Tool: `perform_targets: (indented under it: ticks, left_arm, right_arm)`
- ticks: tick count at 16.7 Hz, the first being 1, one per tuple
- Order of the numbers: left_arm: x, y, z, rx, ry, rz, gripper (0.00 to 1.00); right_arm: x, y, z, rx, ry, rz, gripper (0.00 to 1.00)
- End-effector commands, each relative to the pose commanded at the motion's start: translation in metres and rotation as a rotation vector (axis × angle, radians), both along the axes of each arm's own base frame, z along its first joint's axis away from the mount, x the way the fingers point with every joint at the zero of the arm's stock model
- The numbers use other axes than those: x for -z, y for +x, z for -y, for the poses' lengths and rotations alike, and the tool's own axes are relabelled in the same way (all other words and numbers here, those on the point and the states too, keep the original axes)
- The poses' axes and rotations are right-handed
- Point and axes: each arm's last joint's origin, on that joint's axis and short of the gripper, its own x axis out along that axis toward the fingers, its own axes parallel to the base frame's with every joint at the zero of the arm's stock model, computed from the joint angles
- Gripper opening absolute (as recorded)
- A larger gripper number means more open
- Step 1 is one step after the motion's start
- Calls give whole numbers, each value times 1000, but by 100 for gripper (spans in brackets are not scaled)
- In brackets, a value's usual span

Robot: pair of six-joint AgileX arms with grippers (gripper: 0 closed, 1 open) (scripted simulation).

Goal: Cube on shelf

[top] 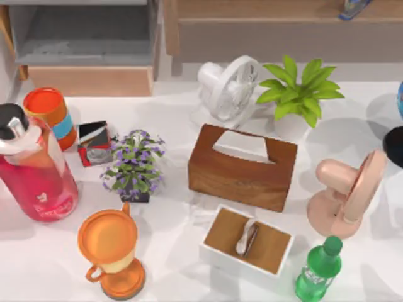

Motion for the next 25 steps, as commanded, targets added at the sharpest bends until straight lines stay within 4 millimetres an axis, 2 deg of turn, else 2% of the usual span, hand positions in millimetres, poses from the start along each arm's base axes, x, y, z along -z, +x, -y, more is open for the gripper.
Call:
perform_targets:
  ticks: [1, 2, 11, 13, 16, 18, 25]
  left_arm:
    - [0, 0, 0, 0, 0, 0, 98]
    - [0, 0, 0, 0, 0, 0, 100]
    - [0, 0, 0, -1, 2, 1, 100]
    - [-1, -7, -8, -31, 19, 0, 100]
    - [-3, -28, -28, -118, 48, -7, 100]
    - [-4, -35, -31, -134, 62, 0, 100]
    - [0, -20, 0, 1, 1, 1, 100]
  right_arm:
    - [0, 0, 0, 0, 0, 0, 100]
    - [0, 0, 0, 0, 0, 0, 100]
    - [0, 0, 0, 0, 0, 0, 100]
    - [0, 0, 0, 0, 0, 0, 100]
    - [0, 0, 0, 0, 0, 0, 100]
    - [0, 0, 0, 0, 0, 0, 100]
    - [0, 0, 0, 0, 0, 0, 100]
